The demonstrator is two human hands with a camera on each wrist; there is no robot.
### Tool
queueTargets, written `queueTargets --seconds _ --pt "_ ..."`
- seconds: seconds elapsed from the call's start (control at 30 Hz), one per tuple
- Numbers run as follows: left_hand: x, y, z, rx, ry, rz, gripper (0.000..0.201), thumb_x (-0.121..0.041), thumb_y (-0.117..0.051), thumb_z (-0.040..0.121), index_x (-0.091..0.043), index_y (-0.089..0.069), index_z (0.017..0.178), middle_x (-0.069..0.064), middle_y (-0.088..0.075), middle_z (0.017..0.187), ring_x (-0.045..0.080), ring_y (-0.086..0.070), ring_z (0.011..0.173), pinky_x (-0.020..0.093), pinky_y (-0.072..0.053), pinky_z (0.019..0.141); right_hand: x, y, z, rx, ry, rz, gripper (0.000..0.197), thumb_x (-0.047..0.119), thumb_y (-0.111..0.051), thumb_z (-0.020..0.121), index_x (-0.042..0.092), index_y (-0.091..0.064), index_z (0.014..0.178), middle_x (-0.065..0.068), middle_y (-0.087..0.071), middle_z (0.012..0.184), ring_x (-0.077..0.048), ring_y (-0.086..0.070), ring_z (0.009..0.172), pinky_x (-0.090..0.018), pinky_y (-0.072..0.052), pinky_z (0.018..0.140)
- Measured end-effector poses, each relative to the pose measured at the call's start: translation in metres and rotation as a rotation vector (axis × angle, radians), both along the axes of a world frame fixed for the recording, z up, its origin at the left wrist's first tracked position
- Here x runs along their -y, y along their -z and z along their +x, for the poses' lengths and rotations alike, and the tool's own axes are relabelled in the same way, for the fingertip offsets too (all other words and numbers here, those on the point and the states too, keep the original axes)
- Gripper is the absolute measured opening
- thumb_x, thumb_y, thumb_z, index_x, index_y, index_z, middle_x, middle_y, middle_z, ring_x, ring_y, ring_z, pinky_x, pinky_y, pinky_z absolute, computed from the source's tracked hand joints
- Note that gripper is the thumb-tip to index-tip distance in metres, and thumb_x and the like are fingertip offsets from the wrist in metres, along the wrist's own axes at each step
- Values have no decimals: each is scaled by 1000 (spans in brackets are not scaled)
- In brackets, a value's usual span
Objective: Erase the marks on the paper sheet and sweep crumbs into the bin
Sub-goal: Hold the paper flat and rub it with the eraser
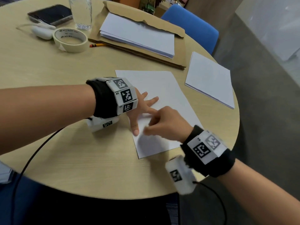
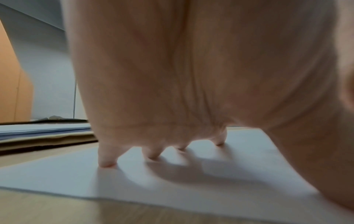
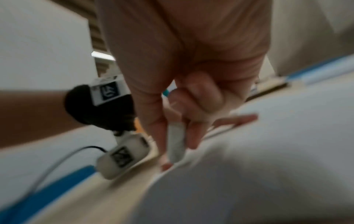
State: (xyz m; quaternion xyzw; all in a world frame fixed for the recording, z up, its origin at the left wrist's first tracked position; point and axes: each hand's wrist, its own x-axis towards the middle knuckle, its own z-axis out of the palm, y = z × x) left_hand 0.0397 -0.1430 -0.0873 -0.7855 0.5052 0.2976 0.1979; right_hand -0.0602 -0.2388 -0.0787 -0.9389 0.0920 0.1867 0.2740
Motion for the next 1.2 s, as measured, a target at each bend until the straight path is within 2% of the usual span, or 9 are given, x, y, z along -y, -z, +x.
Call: queueTargets --seconds 0.07,0.2,0.33,0.47,0.63,0.8,0.9,1.0,1.2 --pt "0 0 0 -10 -5 -3 111 -59 -67 72 -45 18 143 0 38 150 35 22 142 58 -2 113 -4 4 -1 -18 -18 2 32 14 -72 70 20 -51 47 12 -51 36 6 -47 39 -7 -32 43" --pt "-1 1 0 2 1 -8 112 -61 -67 70 -50 20 140 -2 37 151 34 20 143 57 -4 113 30 0 5 41 155 -106 20 14 -70 67 -4 -64 63 -7 -58 61 -10 -48 54 -22 -35 51" --pt "0 1 1 -3 7 -2 112 -61 -67 71 -48 19 141 0 38 150 35 21 143 57 -4 114 9 -1 0 29 29 6 24 18 -72 70 16 -59 51 4 -54 51 0 -46 44 -8 -32 42" --pt "-1 0 1 -14 2 -5 111 -60 -66 72 -46 18 142 0 38 150 34 22 142 58 -2 113 2 4 -2 5 -16 39 35 14 -72 71 31 -51 49 11 -54 46 5 -47 41 -5 -34 43" --pt "-1 0 0 -1 5 -7 111 -60 -67 72 -49 21 140 -1 37 151 34 20 143 58 -2 113 47 -1 -3 39 240 -49 17 15 -73 66 11 -61 53 -6 -66 67 -11 -54 61 -20 -38 53" --pt "0 -1 0 9 9 6 111 -62 -65 72 -48 21 141 0 38 150 34 21 143 57 -4 114 7 4 -1 14 91 44 20 18 -72 70 12 -64 53 5 -58 52 0 -49 45 -8 -33 44" --pt "-1 -3 -1 11 12 8 111 -61 -65 73 -47 21 141 1 38 150 35 21 143 56 -3 114 6 6 -1 -18 47 1 15 15 -70 71 8 -65 59 0 -61 58 -5 -50 54 -12 -36 48" --pt "0 -5 -3 21 22 13 112 -59 -66 73 -46 22 141 3 36 151 36 18 143 57 -5 113 42 -1 -2 4 211 -156 15 15 -70 68 1 -67 64 -7 -64 67 -14 -53 61 -23 -38 50" --pt "1 -5 -3 30 21 14 112 -59 -66 73 -47 23 140 2 36 151 36 18 143 58 -5 113 37 -5 4 11 162 -141 17 16 -72 68 10 -63 55 -2 -63 60 -7 -51 54 -16 -37 45"
